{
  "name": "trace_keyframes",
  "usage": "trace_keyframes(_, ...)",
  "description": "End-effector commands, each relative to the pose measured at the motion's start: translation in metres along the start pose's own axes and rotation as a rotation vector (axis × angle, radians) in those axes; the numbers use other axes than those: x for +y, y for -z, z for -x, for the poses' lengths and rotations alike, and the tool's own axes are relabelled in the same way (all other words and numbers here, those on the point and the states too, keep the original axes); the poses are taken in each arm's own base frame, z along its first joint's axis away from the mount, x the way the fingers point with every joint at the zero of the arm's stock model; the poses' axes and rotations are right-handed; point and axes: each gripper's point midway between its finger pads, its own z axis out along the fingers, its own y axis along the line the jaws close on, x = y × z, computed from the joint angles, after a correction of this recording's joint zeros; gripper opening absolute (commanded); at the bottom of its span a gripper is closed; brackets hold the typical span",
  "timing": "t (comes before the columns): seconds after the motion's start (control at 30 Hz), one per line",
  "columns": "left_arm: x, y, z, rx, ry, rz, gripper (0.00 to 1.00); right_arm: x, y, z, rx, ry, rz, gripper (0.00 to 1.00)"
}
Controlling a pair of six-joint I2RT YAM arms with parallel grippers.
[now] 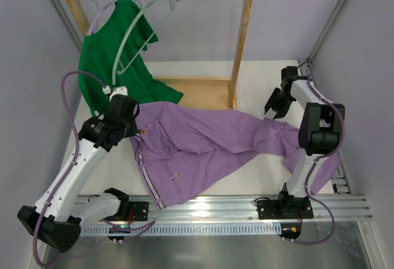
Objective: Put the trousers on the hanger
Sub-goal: Fold the trousers
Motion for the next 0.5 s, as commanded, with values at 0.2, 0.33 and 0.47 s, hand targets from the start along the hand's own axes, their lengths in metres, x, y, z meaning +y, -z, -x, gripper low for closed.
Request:
trace_keyframes(0.2, -0.005, 0.002, 0.007, -0.033, 0.036, -0.03, 0.0, -0.013, 0.007, -0.023, 0.044, -0.008, -0.03, 0.62)
trace_keyframes(0.33, -0.006, -0.001, 0.004, -0.027, 0.038, -0.033, 0.01, -0.018, 0.008, -0.025, 0.014, -0.009, -0.039, 0.55)
trace_keyframes(0.47, -0.005, -0.002, 0.006, -0.029, 0.032, -0.023, 0.0, -0.003, 0.029, 0.001, -0.061, -0.002, 0.003, 0.04)
